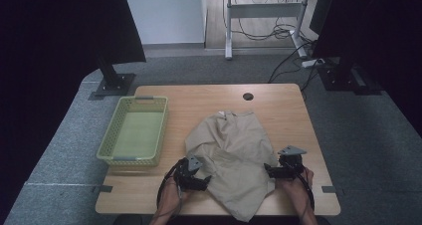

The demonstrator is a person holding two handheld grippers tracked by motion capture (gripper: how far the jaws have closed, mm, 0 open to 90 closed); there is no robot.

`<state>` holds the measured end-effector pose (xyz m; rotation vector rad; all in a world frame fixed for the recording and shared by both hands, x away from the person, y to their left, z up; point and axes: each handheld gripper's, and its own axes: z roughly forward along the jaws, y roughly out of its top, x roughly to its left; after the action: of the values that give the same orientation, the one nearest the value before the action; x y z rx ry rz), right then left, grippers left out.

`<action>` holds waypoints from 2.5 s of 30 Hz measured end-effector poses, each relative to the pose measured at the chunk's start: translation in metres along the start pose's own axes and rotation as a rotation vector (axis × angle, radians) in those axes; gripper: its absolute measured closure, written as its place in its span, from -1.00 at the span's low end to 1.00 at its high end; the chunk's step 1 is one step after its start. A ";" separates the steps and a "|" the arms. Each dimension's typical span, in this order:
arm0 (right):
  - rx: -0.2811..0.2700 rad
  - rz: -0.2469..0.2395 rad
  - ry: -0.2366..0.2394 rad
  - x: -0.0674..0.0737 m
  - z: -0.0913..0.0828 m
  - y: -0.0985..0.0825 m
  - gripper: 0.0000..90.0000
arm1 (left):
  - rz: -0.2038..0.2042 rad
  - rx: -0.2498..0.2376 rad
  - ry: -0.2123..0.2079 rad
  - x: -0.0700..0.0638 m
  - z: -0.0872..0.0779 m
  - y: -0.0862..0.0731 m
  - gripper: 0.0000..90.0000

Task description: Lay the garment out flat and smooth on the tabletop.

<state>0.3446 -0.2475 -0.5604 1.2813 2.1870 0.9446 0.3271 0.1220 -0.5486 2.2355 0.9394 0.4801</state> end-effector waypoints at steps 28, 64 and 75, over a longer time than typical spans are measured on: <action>-0.077 0.059 -0.009 -0.014 -0.017 0.012 -0.84 | 0.072 -0.030 -0.076 -0.024 -0.022 0.001 -0.70; -0.055 0.003 0.040 -0.008 -0.009 0.020 -0.84 | 0.015 -0.014 -0.106 -0.001 -0.037 -0.001 -0.71; 0.018 -0.005 0.013 -0.011 0.000 0.003 -0.74 | 0.029 0.039 -0.019 0.006 -0.012 -0.009 -0.74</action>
<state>0.3517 -0.2567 -0.5583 1.2815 2.2128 0.9360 0.3199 0.1369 -0.5457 2.2880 0.9146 0.4568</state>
